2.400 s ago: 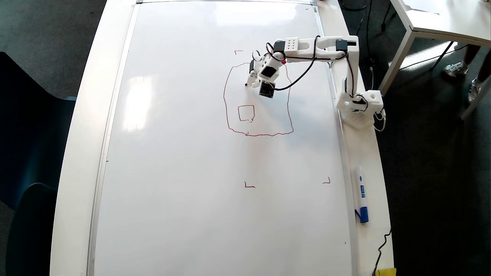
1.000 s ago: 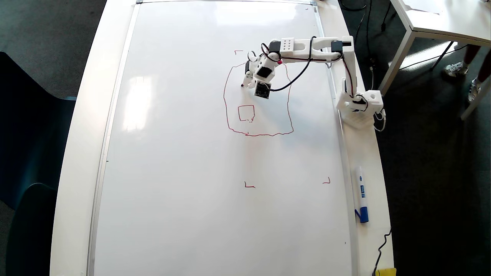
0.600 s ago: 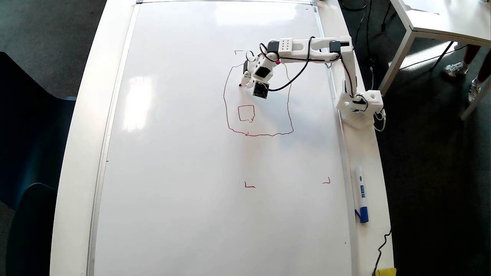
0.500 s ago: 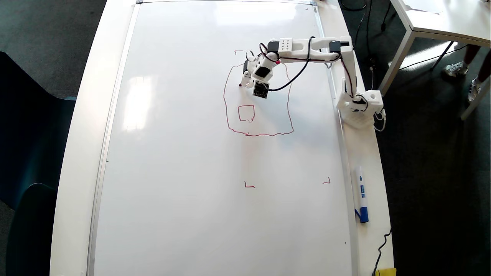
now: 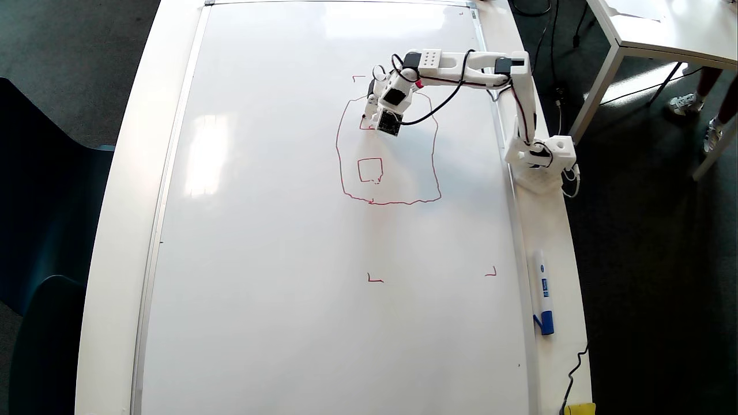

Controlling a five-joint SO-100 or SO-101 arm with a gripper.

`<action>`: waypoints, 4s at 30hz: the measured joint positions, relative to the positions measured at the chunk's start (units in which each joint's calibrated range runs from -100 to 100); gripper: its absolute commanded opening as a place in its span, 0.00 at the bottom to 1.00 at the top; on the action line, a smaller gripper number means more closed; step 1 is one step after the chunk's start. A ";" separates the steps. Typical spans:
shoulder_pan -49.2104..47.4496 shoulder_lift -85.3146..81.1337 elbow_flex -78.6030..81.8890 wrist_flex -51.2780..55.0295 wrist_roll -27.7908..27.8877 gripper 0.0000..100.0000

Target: Draw on a whiteboard a robot head using a pen attached to the gripper

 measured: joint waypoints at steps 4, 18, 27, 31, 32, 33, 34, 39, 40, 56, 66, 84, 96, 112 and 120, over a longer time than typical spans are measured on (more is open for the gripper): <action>1.06 0.00 -0.09 0.08 -0.05 0.01; 3.24 0.00 0.73 -0.34 2.91 0.01; 3.39 -3.90 7.77 -0.68 3.70 0.01; 3.39 -5.59 10.14 -0.68 3.86 0.01; 3.39 -5.93 10.60 -0.68 3.75 0.01; 3.39 -6.27 10.96 -0.68 3.75 0.01; 3.39 -6.44 11.42 -0.68 3.75 0.01; 3.32 -8.30 13.89 -0.68 3.75 0.01; 3.32 -8.30 13.98 -0.68 3.70 0.01; -1.13 -8.81 14.71 -0.68 3.70 0.01; -2.71 -8.89 14.98 -0.76 3.65 0.01; -3.39 -9.40 9.87 2.20 3.65 0.01; -9.58 -19.82 7.95 17.15 3.65 0.01; -10.41 -26.51 29.69 7.18 2.22 0.01; -11.46 -26.51 30.52 5.66 2.22 0.01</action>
